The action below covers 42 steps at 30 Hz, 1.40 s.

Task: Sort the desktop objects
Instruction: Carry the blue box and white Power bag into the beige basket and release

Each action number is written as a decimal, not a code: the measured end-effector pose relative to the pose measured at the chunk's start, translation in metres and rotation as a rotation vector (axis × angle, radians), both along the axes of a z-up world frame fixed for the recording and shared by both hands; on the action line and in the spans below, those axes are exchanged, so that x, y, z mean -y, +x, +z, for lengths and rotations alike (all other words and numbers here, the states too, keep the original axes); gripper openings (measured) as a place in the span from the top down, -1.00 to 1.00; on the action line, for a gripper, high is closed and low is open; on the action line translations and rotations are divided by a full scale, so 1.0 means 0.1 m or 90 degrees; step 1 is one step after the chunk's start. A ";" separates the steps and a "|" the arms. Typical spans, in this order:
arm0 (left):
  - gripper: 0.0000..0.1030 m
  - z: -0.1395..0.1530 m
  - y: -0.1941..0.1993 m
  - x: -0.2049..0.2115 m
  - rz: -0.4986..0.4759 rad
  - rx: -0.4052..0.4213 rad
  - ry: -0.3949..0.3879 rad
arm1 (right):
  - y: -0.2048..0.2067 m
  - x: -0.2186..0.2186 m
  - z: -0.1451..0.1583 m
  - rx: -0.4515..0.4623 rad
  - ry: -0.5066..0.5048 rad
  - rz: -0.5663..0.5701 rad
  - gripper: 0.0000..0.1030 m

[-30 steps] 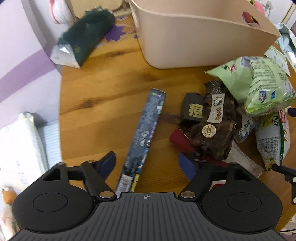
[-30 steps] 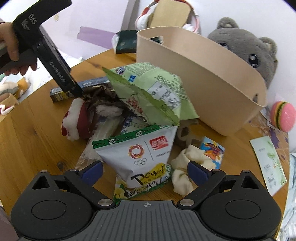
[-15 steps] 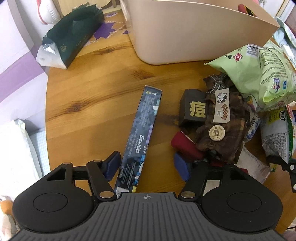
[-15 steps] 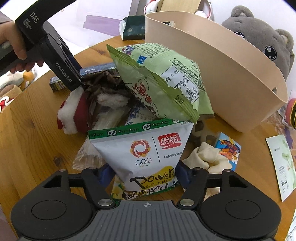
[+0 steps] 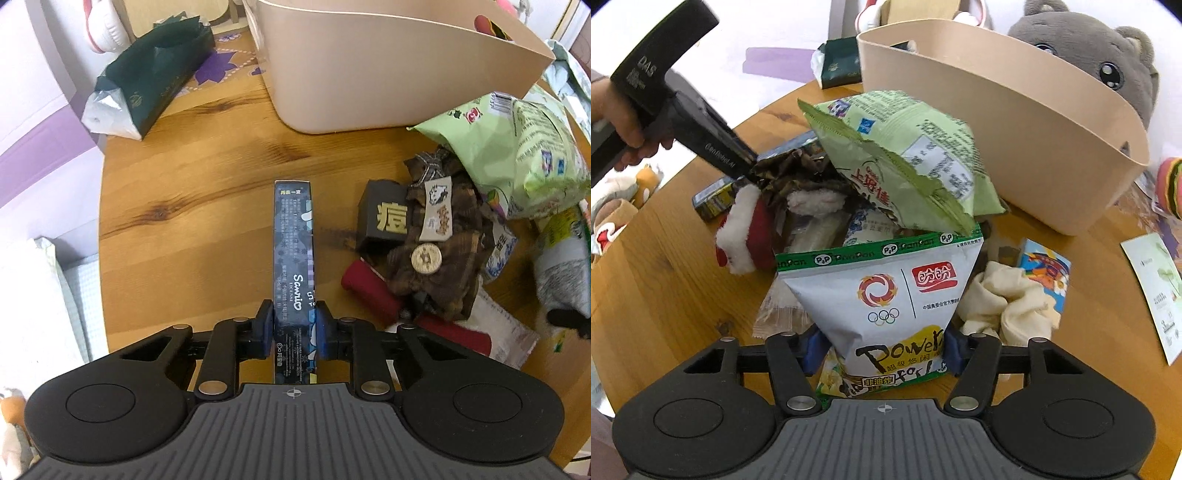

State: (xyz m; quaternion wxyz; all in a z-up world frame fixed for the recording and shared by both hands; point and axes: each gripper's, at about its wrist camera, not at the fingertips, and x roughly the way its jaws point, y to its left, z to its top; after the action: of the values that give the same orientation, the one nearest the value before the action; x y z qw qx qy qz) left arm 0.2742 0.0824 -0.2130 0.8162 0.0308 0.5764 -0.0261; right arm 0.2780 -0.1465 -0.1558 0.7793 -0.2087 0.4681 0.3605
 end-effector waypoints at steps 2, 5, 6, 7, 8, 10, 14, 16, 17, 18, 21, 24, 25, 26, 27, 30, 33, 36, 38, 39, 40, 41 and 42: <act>0.56 0.04 -0.05 -0.01 0.007 0.004 -0.010 | -0.03 0.04 0.03 0.003 0.007 -0.012 -0.11; 0.56 0.16 -0.13 -0.01 0.007 0.013 -0.017 | -0.08 0.13 0.12 0.008 0.024 -0.032 -0.11; 0.56 0.21 -0.14 -0.01 0.005 0.016 -0.020 | -0.08 0.15 0.16 0.010 0.030 -0.037 -0.10; 0.56 0.26 -0.15 -0.01 0.003 0.022 -0.024 | -0.09 0.20 0.20 0.013 0.036 -0.042 -0.10; 0.56 0.32 -0.15 -0.01 -0.001 0.027 -0.029 | -0.10 0.22 0.25 0.018 0.042 -0.046 -0.10; 0.56 0.44 -0.17 -0.01 -0.005 0.035 -0.040 | -0.09 0.27 0.36 0.032 0.054 -0.054 -0.10; 0.56 0.70 -0.14 -0.03 -0.011 0.058 -0.056 | -0.06 0.39 0.57 0.051 0.080 -0.069 -0.10; 0.56 0.84 -0.12 -0.03 -0.016 0.074 -0.059 | -0.04 0.41 0.65 0.065 0.089 -0.073 -0.10; 0.56 0.91 -0.10 -0.02 -0.019 0.082 -0.062 | -0.03 0.41 0.69 0.071 0.092 -0.074 -0.10; 0.56 0.98 -0.08 -0.03 -0.021 0.091 -0.064 | -0.02 0.42 0.74 0.076 0.097 -0.075 -0.10; 0.56 1.20 0.00 -0.05 -0.026 0.119 -0.074 | 0.05 0.42 0.86 0.097 0.104 -0.080 -0.11; 0.56 1.33 0.11 -0.08 -0.029 0.136 -0.084 | 0.15 0.41 0.97 0.117 0.108 -0.091 -0.11; 0.56 1.37 0.14 -0.07 -0.032 0.143 -0.081 | 0.19 0.43 0.99 0.121 0.113 -0.097 -0.11; 0.56 1.42 0.18 -0.07 -0.036 0.150 -0.078 | 0.24 0.44 1.01 0.124 0.117 -0.103 -0.11; 0.56 1.46 0.22 -0.07 -0.037 0.156 -0.077 | 0.28 0.44 1.03 0.127 0.118 -0.108 -0.11; 0.56 1.58 0.36 -0.07 -0.038 0.172 -0.079 | 0.39 0.44 1.07 0.142 0.125 -0.118 -0.11; 0.56 1.66 0.50 -0.04 -0.042 0.184 -0.078 | 0.53 0.46 1.11 0.151 0.139 -0.129 -0.11; 0.56 1.71 0.67 0.01 -0.044 0.192 -0.075 | 0.67 0.48 1.13 0.158 0.149 -0.145 -0.11; 0.56 1.73 0.80 0.06 -0.044 0.193 -0.074 | 0.78 0.47 1.14 0.174 0.148 -0.155 -0.11; 0.56 1.73 0.86 0.09 -0.043 0.193 -0.072 | 0.82 0.46 1.14 0.181 0.149 -0.159 -0.11; 0.56 1.73 0.92 0.13 -0.044 0.194 -0.071 | 0.88 0.46 1.16 0.187 0.153 -0.163 -0.11; 0.56 1.74 0.98 0.16 -0.045 0.196 -0.071 | 0.93 0.46 1.18 0.190 0.157 -0.166 -0.11; 0.56 1.73 1.04 0.20 -0.046 0.198 -0.071 | 0.99 0.45 1.19 0.193 0.159 -0.168 -0.11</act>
State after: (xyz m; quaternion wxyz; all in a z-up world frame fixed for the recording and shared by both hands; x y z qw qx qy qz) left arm 0.3786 0.0626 -0.0399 0.8945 0.0101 0.4394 -0.0821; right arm 0.3773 -0.1911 -0.0366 0.9009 -0.0998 0.3204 0.2751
